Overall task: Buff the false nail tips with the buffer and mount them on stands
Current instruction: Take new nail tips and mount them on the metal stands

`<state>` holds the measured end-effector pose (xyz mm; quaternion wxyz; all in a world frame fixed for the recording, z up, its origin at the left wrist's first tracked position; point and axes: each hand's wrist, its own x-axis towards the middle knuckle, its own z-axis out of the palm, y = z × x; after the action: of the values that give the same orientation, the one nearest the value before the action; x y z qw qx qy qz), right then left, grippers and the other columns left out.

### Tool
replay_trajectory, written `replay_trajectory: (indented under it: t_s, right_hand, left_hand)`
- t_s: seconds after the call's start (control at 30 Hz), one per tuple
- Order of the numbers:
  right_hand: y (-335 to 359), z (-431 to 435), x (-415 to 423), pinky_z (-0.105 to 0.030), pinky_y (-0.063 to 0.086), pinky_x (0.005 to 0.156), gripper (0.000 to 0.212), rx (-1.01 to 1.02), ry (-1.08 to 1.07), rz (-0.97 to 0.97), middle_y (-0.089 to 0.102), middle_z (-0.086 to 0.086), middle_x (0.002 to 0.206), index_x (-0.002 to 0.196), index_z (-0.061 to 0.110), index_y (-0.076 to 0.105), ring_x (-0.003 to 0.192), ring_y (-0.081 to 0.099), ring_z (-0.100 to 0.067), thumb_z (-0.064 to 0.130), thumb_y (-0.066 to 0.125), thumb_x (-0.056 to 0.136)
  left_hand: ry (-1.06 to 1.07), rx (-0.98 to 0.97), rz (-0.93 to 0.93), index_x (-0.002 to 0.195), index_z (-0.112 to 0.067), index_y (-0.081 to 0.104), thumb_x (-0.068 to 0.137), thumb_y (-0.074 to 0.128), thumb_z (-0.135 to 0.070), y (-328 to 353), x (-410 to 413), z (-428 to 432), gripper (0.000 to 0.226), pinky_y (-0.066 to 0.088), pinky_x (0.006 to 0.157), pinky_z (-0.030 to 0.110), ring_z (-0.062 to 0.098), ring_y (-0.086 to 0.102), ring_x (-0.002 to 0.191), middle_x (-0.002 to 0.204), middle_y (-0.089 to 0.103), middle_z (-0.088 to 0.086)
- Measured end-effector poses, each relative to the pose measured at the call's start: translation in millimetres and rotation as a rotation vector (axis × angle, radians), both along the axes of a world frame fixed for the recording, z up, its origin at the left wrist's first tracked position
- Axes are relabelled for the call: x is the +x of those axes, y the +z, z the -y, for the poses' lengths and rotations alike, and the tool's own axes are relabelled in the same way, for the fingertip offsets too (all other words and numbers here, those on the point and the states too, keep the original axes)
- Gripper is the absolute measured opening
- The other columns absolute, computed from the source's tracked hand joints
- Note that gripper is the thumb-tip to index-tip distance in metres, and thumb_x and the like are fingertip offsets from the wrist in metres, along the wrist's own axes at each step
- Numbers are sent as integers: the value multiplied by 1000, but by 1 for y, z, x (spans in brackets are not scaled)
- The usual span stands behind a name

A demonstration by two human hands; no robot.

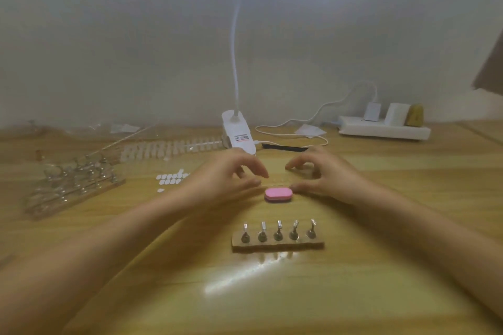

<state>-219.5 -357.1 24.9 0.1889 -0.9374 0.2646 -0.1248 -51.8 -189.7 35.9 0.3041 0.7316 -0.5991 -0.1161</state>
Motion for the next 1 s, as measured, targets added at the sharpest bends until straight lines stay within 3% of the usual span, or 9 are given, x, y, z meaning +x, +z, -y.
replay_trajectory:
  t_s: [0.07, 0.17, 0.3, 0.5, 0.63, 0.7, 0.77, 0.87, 1.0]
  right_hand:
    - [-8, 0, 5, -33, 47, 89, 25, 6, 15, 108, 60, 8, 107, 101, 29, 69, 93, 50, -9, 34, 81, 79]
    - [-14, 0, 5, -19, 45, 79, 23, 90, 71, 240, 63, 5, 102, 92, 26, 67, 89, 57, -9, 23, 85, 77]
    - [-18, -5, 2, -15, 50, 74, 27, 128, 131, 359, 69, 4, 90, 93, 16, 66, 80, 64, -6, 10, 85, 75]
    - [-19, -6, 1, -12, 49, 70, 25, 140, 154, 394, 70, 3, 85, 93, 13, 66, 77, 65, -6, 7, 83, 77]
    - [-19, -7, 1, -12, 48, 70, 21, 162, 152, 388, 70, 2, 86, 90, 12, 65, 77, 65, -5, 5, 82, 78]
    - [-18, -9, 1, -13, 48, 70, 22, 163, 154, 398, 69, 2, 85, 90, 11, 65, 77, 64, -5, 4, 82, 78]
    - [-18, -11, 0, -13, 49, 69, 25, 144, 160, 410, 69, 3, 84, 92, 12, 64, 78, 65, -5, 3, 82, 78]
    - [-16, -15, -1, -13, 48, 66, 29, 63, 186, 425, 66, 5, 85, 92, 16, 62, 80, 66, -5, -1, 81, 77]
    - [-14, -19, -1, -19, 51, 70, 30, -59, 250, 425, 62, 6, 89, 93, 14, 61, 80, 63, -9, -7, 77, 78]
  left_hand:
    - [2, 48, 117, 111, -26, 70, 90, 69, -30, -7, -3, 20, 22, 47, 78, 25, 5, 56, 84, 107, 61, -8]
    - [38, 27, 159, 102, -25, 71, 87, 72, -33, -13, -6, 39, 17, 47, 72, 28, 4, 52, 79, 96, 60, -10]
    - [87, -47, 47, 82, -23, 71, 78, 82, -28, -17, -6, 46, 12, 45, 64, 24, -3, 55, 70, 82, 66, -13]
    - [90, -200, 3, 74, -16, 66, 72, 87, -20, -23, -7, 43, 21, 41, 60, 16, 2, 54, 69, 79, 64, -8]
    - [-69, -399, 479, 72, -14, 64, 73, 83, -10, -22, -12, 32, 19, 46, 61, 34, 20, 55, 81, 86, 60, -4]
    - [-87, -446, 566, 72, -14, 66, 74, 82, -11, -24, -10, 30, 16, 45, 60, 34, 20, 56, 79, 85, 63, -3]
    - [12, -373, 321, 74, -18, 68, 77, 82, -19, -24, -10, 30, 14, 45, 65, 28, 9, 54, 78, 85, 61, -9]
    - [190, -128, -169, 71, -24, 69, 80, 81, -29, -23, -8, 36, 15, 37, 57, 11, -7, 53, 66, 76, 63, -16]
    - [175, 58, -260, 73, -21, 70, 85, 76, -30, -11, -3, 43, 16, 42, 61, 18, 1, 57, 74, 78, 67, -11]
